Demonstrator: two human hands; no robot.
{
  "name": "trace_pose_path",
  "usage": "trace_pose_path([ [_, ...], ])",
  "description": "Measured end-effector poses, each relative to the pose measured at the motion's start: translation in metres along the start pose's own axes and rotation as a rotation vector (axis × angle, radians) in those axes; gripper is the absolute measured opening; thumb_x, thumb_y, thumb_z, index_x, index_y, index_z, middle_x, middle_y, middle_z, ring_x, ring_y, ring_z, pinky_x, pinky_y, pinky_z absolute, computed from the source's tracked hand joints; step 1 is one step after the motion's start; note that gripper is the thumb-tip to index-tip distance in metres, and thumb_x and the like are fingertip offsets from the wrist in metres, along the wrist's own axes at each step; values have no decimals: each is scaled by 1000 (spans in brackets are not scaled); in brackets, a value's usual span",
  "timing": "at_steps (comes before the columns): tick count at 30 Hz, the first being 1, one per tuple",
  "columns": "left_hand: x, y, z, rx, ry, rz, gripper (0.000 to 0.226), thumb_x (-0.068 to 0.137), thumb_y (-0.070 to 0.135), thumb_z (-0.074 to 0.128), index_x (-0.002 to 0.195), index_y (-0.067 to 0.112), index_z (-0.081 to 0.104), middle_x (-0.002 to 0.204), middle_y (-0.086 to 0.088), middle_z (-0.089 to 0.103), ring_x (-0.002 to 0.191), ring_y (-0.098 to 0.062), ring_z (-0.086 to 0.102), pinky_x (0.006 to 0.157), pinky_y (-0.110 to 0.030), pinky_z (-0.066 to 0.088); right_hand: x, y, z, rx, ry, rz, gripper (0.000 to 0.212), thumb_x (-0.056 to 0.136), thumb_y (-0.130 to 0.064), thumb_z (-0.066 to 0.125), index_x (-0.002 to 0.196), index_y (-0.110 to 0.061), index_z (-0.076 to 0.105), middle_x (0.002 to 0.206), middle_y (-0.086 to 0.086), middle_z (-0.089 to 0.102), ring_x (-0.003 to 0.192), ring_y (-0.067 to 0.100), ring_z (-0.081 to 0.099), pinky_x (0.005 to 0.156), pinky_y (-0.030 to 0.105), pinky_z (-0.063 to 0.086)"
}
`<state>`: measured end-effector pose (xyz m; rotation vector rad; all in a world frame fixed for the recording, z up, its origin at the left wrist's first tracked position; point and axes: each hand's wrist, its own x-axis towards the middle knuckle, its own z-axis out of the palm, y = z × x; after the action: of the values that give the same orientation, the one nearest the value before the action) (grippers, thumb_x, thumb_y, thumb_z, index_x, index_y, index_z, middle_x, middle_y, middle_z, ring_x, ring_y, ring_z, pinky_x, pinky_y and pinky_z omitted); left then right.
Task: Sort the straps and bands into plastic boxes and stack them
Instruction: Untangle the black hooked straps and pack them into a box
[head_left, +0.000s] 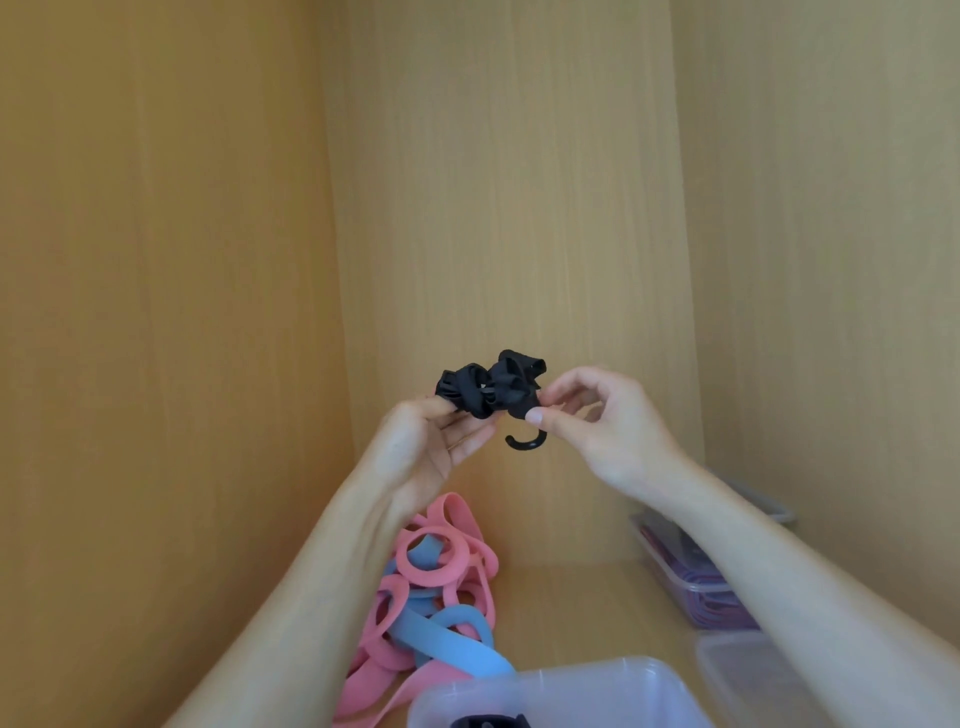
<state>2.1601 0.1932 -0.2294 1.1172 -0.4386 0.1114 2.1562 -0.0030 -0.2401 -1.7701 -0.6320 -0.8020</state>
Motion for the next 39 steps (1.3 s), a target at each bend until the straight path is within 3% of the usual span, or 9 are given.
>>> trace_pose_path([
  [5,1,-3,-5,61,-10,-107,35,98,6,39,119,8,67,117,-13,74,108,-22,72,89,-39,55,0,1,0,-5,-61,39,10,89,-18,75,88,-25,69,74,1,72,62,13,71,63,26,56],
  [9,0,-5,-6,1,-94,-198,38,101,7,37,129,3,62,129,-24,66,113,-44,67,94,-54,56,1,3,6,117,-32,63,12,94,-2,65,92,-13,69,79,10,74,69,21,75,69,32,61],
  [16,1,-1,1,-36,-46,-46,34,98,-11,45,132,-13,47,124,-29,66,107,-38,71,81,-36,62,1,-5,11,338,-171,171,32,96,15,46,115,1,68,110,15,75,101,19,73,92,32,58],
  [20,0,0,6,146,48,113,20,90,-13,60,105,-1,56,114,-28,70,101,-31,72,82,-31,62,2,-8,-6,549,-362,304,32,98,-21,55,126,-8,65,123,7,72,116,22,67,102,41,51],
  [22,-2,-1,9,288,48,167,17,84,-12,68,95,-3,61,105,-23,73,93,-28,74,81,-30,61,4,-6,-11,525,-351,360,46,91,-40,61,124,-9,65,119,9,73,109,24,71,95,41,55],
  [25,-6,-2,13,456,12,213,21,70,0,79,88,2,69,97,-17,77,92,-31,75,87,-36,60,6,-1,-16,442,-297,387,35,95,-30,65,121,-7,65,112,13,75,100,25,74,88,43,56],
  [29,-8,0,12,561,8,222,15,81,-9,74,92,2,74,95,-15,77,92,-31,75,82,-34,61,5,5,-23,256,-406,332,22,96,-19,67,118,-16,69,106,5,77,99,20,74,85,35,55],
  [34,-13,0,14,652,-43,210,28,78,-18,69,87,7,76,92,-11,78,80,-21,75,69,-25,58,-1,0,-30,95,-450,329,27,90,-15,75,115,-20,69,101,-1,78,99,19,74,97,37,53],
  [39,-16,3,17,682,-125,196,28,79,-19,70,85,8,68,95,-11,78,79,-21,74,69,-26,57,-19,-14,-32,116,-400,342,27,87,-19,78,112,-12,70,97,4,78,92,21,75,84,35,59],
])
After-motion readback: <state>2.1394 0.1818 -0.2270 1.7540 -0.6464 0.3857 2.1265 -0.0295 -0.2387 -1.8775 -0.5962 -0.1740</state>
